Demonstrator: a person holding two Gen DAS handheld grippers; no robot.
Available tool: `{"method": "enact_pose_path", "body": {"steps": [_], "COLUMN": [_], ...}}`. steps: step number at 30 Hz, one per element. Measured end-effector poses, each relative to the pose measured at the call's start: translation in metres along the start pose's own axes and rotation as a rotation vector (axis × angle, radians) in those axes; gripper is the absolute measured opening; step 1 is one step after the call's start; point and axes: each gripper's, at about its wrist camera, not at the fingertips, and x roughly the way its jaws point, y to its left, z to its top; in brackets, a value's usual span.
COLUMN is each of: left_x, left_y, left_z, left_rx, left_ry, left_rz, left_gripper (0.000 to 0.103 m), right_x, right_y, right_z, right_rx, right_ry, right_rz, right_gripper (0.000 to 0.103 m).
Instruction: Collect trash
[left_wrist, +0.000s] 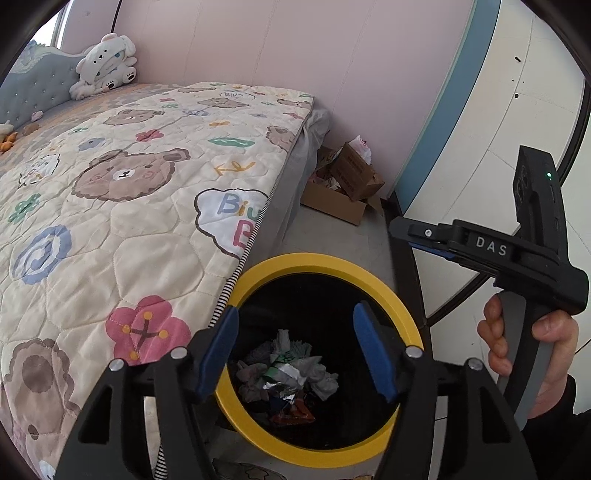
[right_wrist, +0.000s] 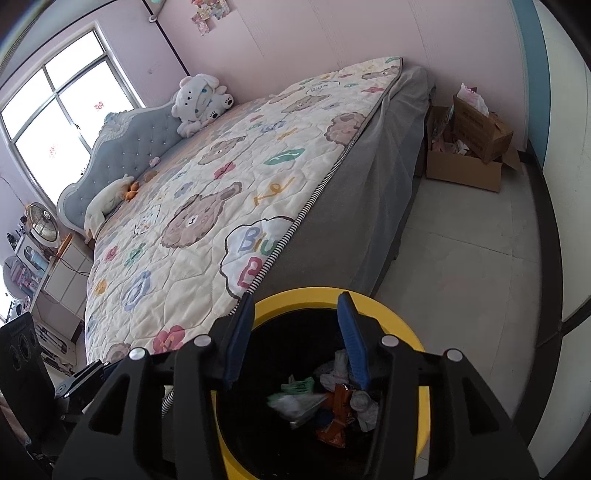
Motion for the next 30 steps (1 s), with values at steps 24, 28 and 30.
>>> {"method": "enact_pose_path", "body": {"steps": [24, 28, 30], "left_x": [-0.051, -0.060, -0.067], "left_y": [0.044, 0.056, 0.062], "left_z": [-0.004, -0.005, -0.006], "left_rx": [-0.071, -0.089, -0.097], "left_ry": [-0.096, -0.110, -0.121], "left_rz": [0.095, 0.116, 0.127], "left_gripper": [0.062, 0.062, 0.062], "right_x": [0.005, 0.008, 0.009], "right_y": [0.064, 0.078, 0.087], "right_z": [0.005, 0.006, 0.005], "right_rx": [-0.111, -0.130, -0.145], "right_ry": [0.002, 0.007, 0.007], "right_rz": [0.049, 0.063, 0.069], "right_gripper": [0.045, 0.045, 0.045]}}
